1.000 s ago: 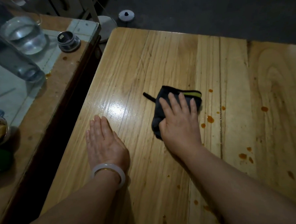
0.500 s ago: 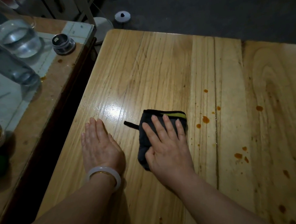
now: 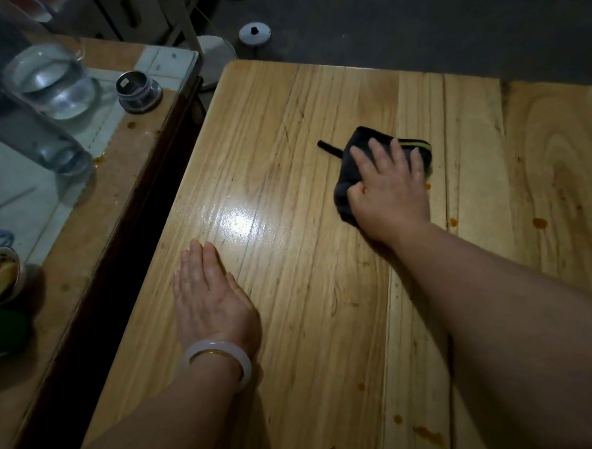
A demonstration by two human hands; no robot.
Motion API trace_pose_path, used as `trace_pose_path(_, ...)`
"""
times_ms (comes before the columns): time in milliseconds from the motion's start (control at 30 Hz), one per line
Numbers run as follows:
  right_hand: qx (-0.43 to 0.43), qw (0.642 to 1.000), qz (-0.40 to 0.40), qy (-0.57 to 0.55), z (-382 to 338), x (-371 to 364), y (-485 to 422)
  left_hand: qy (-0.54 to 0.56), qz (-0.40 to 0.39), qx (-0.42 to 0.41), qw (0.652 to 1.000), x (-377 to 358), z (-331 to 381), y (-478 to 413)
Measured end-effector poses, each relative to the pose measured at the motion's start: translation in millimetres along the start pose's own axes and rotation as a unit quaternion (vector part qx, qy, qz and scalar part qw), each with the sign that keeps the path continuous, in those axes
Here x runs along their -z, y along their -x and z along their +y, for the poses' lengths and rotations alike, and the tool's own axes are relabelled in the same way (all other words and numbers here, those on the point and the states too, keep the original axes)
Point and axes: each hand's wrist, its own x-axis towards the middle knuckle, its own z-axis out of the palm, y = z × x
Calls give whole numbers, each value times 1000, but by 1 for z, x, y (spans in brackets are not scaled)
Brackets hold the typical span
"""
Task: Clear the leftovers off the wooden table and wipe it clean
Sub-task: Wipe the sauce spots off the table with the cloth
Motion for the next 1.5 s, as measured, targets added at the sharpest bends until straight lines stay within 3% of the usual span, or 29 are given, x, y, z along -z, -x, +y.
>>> trace_pose_path(267, -21, 1000, 12, -18, -3, -6, 22, 5, 6, -2, 1000, -2, -3, 0)
trace_pose_path(833, 84, 995, 29, -51, -12, -31, 162, -3, -3, 5, 1000, 1, -1, 4)
trace_pose_path(1033, 90, 995, 21, -45, -1, -26, 139, 2, -2, 5, 1000, 1, 1, 2)
trace_pose_path(1167, 55, 998, -4, -29, 20, -13, 105, 0, -6, 9, 1000, 2, 0, 3)
trace_pose_path(1500, -7, 1000, 18, 5, 59, -4, 31, 4, 0, 5, 1000, 2, 2, 0)
